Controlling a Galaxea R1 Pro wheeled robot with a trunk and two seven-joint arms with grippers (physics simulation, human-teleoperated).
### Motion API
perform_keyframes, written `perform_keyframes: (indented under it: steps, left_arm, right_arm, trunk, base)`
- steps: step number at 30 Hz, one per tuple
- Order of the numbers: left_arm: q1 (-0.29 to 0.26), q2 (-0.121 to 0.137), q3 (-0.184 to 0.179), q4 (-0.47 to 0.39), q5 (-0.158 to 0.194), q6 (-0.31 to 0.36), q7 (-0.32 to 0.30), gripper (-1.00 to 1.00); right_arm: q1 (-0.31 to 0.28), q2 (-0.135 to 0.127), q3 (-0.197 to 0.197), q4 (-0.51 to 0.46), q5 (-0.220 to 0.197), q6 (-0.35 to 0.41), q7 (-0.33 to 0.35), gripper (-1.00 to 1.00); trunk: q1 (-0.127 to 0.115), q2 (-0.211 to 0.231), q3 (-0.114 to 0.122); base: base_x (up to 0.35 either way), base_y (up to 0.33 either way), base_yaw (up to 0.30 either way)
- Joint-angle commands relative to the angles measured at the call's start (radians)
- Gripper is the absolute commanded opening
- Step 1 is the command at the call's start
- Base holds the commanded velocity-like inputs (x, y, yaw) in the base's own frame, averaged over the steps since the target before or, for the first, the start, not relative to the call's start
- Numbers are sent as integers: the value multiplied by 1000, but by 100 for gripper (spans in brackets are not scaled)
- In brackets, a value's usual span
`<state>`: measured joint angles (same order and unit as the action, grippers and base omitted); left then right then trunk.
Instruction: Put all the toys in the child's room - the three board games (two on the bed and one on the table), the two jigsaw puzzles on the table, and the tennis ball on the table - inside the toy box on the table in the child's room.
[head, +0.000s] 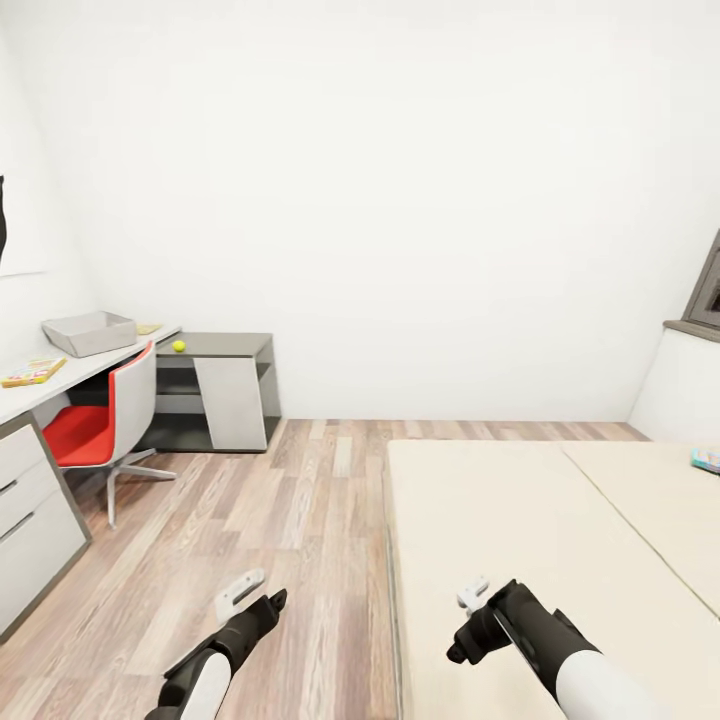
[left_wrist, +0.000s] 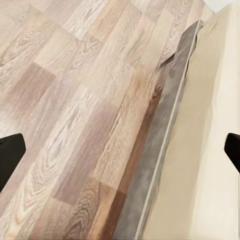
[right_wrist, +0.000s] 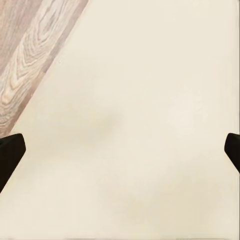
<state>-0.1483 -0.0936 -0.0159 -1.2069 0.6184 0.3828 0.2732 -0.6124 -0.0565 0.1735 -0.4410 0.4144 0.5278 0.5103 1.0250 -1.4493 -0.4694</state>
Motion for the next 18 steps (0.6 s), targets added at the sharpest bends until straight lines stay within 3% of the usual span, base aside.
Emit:
perform_keyframes:
  steps: [1, 18]
  left_arm:
    - [0, 0, -1, -2, 11, 2, 9, 100]
    - [0, 0, -2, -2, 9, 2, 9, 100]
  right_arm:
    - [0, -1, 3, -2, 10, 2, 8, 100]
    - [0, 0, -2, -4, 8, -17, 5, 100]
  trunk:
    - [0, -1, -1]
    - [0, -1, -1]
  base:
    - [0, -98, 0]
    - [0, -31, 0]
